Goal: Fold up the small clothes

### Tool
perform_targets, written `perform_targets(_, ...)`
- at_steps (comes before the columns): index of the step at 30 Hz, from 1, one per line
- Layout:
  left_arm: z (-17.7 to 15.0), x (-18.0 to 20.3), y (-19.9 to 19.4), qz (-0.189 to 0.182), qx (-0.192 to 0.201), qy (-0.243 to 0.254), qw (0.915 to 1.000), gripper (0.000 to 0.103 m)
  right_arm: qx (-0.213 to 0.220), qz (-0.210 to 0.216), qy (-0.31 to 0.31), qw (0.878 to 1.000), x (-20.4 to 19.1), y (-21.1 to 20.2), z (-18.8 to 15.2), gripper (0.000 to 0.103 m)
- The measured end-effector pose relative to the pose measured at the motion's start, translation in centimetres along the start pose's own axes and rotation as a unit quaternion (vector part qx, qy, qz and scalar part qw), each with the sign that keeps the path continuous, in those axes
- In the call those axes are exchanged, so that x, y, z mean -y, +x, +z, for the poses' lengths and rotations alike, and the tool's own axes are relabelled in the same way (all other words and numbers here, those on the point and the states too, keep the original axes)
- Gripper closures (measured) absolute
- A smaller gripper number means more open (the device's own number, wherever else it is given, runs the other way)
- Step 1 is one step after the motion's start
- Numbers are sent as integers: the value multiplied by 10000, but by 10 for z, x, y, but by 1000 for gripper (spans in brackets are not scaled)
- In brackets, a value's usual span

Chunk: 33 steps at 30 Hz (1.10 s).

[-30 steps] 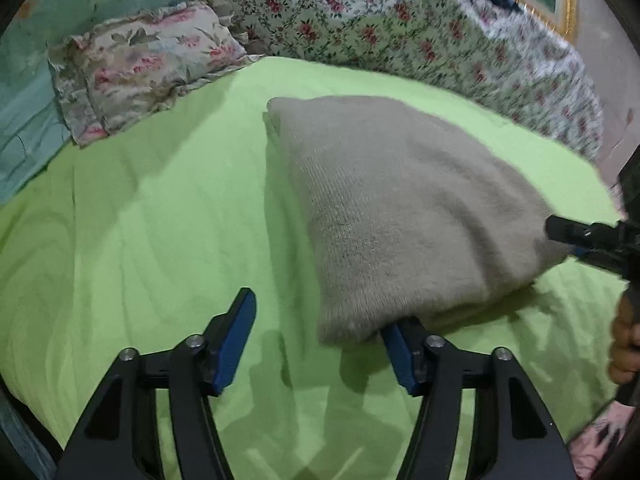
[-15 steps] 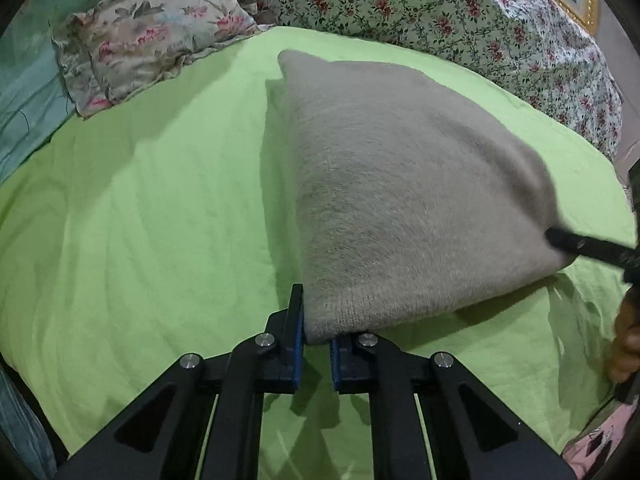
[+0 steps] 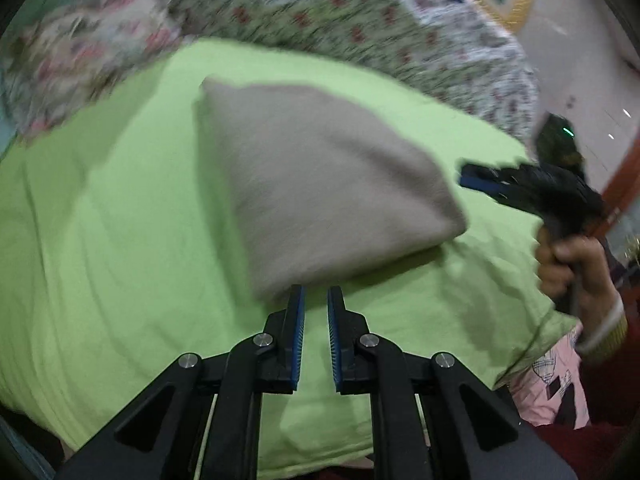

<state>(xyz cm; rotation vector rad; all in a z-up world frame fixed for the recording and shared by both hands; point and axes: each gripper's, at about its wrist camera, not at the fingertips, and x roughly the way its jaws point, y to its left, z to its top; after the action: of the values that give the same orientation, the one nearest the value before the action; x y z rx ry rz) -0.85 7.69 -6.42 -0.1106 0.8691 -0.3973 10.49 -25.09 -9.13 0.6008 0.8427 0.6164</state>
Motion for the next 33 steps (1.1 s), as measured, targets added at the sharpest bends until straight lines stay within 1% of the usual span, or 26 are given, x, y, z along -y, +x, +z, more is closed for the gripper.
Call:
perform_targets(1,7,5,0,-151,127,91,9998,92,105,113,26,9999,1,4,14,61)
perform_targets(3,17,7,8,-235,192,96,9995,91,155,167,140,9996,6,20,36,60)
perform_targets(4,21,7,18,-348,159,124,9992,91,85,202,272,9994,13,36,48,60)
perform_targets(6,21,6,37,-314,30,128,9994,91,-53,173,484,9987,26,66,68,60)
perform_targets(8,17,0,58,-505,-185,106,9985,91,-116,189,515,9984,34,93,84,60)
perform_targets(9,16,-4,66,-482,-272,46,9985,91,-149,258,539,9981,35,105,91,63)
perform_targets(10,14,-8,76,-509,-423,-29,9978,92,-239,382,610,9971,38,119,98,71)
perform_targets(11,14,-11,82,-510,-448,-58,9977,92,-285,400,593,9970,37,125,104,95)
perform_targets(14,13,-8,84,-471,-400,-145,9980,93,170,475,50,9987,14,115,120,95)
perform_targets(15,13,-7,86,-447,-400,-134,9981,93,224,321,-67,9992,9,115,124,95)
perform_targets(16,13,-5,87,-429,-398,-126,9982,94,172,59,-176,9997,8,120,125,95)
perform_targets(17,12,-3,88,-399,-403,-109,9983,94,-35,-243,-238,9994,12,132,125,95)
perform_targets(18,12,-1,89,-370,-410,-81,9984,94,-220,-369,-182,9989,18,142,122,95)
perform_targets(19,12,1,89,-344,-413,-36,9986,94,-424,-361,-29,9984,29,151,115,95)
perform_targets(20,12,2,88,-327,-422,-5,9986,94,-415,-278,115,9987,35,151,111,94)
perform_targets(21,12,3,88,-324,-432,3,9985,94,-349,-244,239,9988,40,145,110,89)
perform_targets(23,18,2,87,-382,-495,-21,9980,94,-207,-383,450,9980,40,125,108,80)
perform_targets(24,21,3,83,-411,-510,-18,9978,94,-114,-460,443,9979,36,114,108,79)
perform_targets(25,25,4,77,-470,-478,-27,9977,93,69,-466,337,9983,27,95,106,79)
perform_targets(27,39,5,58,-643,-171,-74,9978,92,304,-293,163,9990,7,65,99,79)
perform_targets(28,48,4,48,-649,28,-110,9978,87,386,-130,76,9991,-6,51,94,79)
perform_targets(29,56,2,43,-576,158,-169,9981,80,425,6,14,9991,-16,40,87,79)
perform_targets(30,64,-2,41,-495,248,-231,9982,77,440,125,-36,9989,-25,34,81,79)
perform_targets(31,69,-6,38,-416,349,-304,9981,76,407,265,-105,9988,-37,32,72,79)
perform_targets(32,77,-16,40,-341,429,-416,9976,76,352,296,-153,9988,-43,33,65,79)
perform_targets(33,82,-23,44,-300,438,-514,9973,77,256,190,-219,9993,-49,39,58,79)
